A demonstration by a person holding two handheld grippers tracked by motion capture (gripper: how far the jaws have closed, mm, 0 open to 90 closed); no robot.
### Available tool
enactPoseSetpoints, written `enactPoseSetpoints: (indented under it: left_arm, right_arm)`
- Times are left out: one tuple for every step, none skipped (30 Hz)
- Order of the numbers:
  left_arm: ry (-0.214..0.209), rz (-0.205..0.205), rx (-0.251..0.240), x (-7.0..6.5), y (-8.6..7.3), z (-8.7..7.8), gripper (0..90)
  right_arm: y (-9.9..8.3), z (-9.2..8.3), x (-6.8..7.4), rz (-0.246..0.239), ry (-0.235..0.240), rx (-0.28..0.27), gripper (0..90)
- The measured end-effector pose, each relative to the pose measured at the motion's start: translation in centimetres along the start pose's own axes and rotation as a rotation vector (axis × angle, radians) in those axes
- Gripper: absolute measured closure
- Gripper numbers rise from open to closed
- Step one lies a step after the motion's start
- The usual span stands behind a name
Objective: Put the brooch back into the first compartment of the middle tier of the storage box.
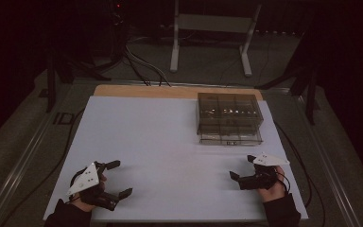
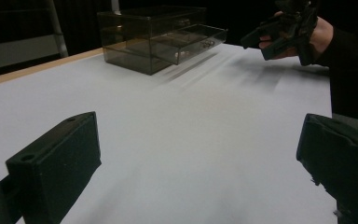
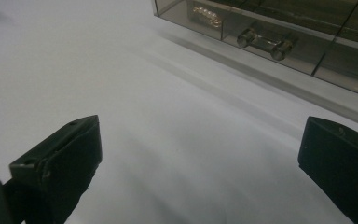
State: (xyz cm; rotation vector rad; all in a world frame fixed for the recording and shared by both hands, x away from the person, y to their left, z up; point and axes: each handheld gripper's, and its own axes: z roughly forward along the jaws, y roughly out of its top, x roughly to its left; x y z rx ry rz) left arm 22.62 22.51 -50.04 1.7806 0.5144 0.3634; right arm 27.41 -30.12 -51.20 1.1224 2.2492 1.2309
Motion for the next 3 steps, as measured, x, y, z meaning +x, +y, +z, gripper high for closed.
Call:
enactPoseSetpoints:
  left_arm:
    - [0.001,0.0,0.0,0.01,0.01,0.01,0.3]
    - [0.0,-0.003,0.0,0.04,0.01,-0.01,0.3]
    - [0.001,-0.004,-0.001,0.03,-0.01,-0.01,0.3]
  right_arm:
    - [0.01,0.0,0.03,-0.001,0.001,-0.001,0.0]
    - [0.03,0.0,0.04,-0.002,0.001,-0.002,0.0]
    - [0.05,-0.02,0.02,-0.002,0.001,-0.004,0.0]
